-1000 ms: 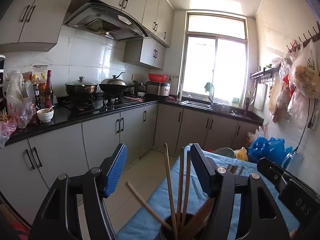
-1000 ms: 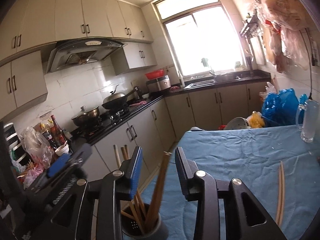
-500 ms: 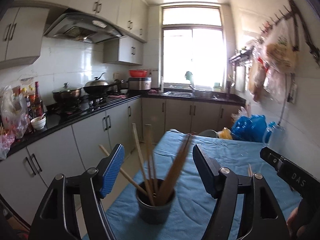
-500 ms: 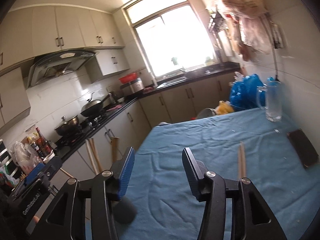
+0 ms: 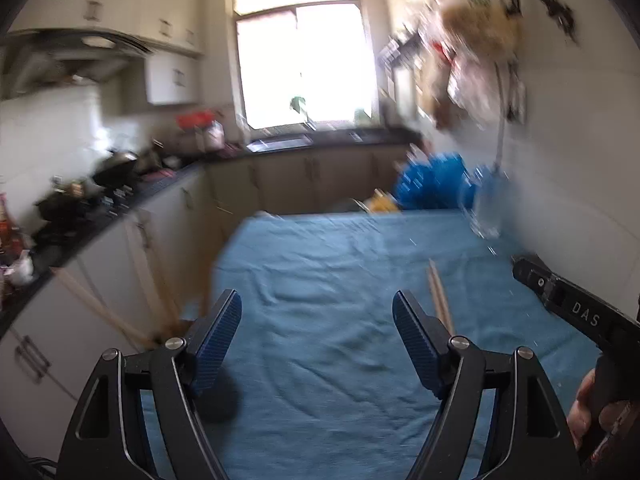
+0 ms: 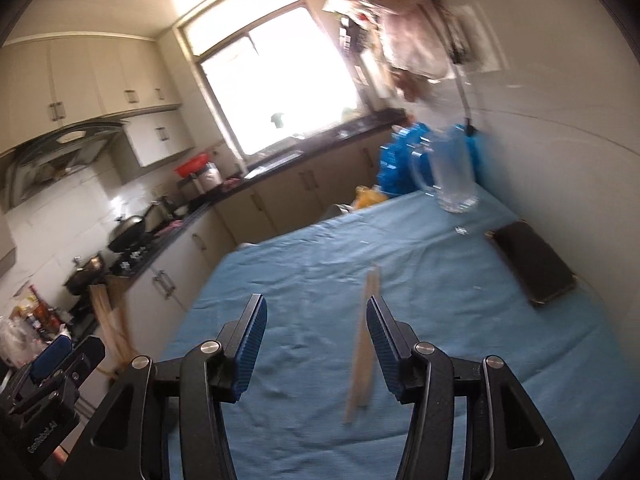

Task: Organize utensils
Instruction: 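Move both open tools back over the last two chopsticks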

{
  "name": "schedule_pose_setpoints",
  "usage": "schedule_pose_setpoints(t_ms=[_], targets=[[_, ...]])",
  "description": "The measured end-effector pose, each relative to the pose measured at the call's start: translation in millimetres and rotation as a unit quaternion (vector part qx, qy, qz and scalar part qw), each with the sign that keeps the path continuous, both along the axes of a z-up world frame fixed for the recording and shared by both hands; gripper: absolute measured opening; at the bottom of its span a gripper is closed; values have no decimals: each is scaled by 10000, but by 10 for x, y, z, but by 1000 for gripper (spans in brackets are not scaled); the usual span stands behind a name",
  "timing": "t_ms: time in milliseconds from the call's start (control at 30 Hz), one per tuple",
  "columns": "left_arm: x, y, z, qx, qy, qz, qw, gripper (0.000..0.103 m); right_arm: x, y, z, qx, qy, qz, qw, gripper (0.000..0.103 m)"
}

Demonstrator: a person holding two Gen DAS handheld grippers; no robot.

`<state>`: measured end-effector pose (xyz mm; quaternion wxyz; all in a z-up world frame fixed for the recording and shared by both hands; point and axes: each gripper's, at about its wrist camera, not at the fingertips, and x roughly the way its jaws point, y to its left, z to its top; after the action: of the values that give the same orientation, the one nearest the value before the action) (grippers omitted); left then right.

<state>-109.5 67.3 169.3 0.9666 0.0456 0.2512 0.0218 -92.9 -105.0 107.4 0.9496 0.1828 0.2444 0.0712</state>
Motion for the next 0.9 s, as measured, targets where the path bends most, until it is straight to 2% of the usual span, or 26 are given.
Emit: schedule_pose_setpoints(t_ms=[100, 200, 333, 600, 767, 833, 900], targets=[[363, -180, -224, -136, 459, -330, 9983, 77, 134, -197, -178, -105, 176, -143, 9997, 56], [802, -377, -493, -410, 1025, -586, 9922, 77, 325, -375, -394, -227, 353, -215, 9989, 56], [1227, -629, -819, -518, 1400, -773, 9858, 75, 521, -619, -645, -94, 554, -277, 9980, 56], [1874, -894, -1224, -812, 1875, -920, 9746, 65, 642, -855, -899, 356, 681, -277, 9967, 56], [2044, -1009, -1394, -628, 2066, -916, 9721, 58, 682, -918, -979, 660, 789, -158, 9946, 56], [2080, -1042, -1458, -544, 2154, -924, 9706, 49, 686, -946, -982, 722, 780, -162, 9942, 56], [2089, -1082, -1498, -445, 2140, -919, 9715, 47, 681, -956, -980, 758, 761, -172, 9941, 56]])
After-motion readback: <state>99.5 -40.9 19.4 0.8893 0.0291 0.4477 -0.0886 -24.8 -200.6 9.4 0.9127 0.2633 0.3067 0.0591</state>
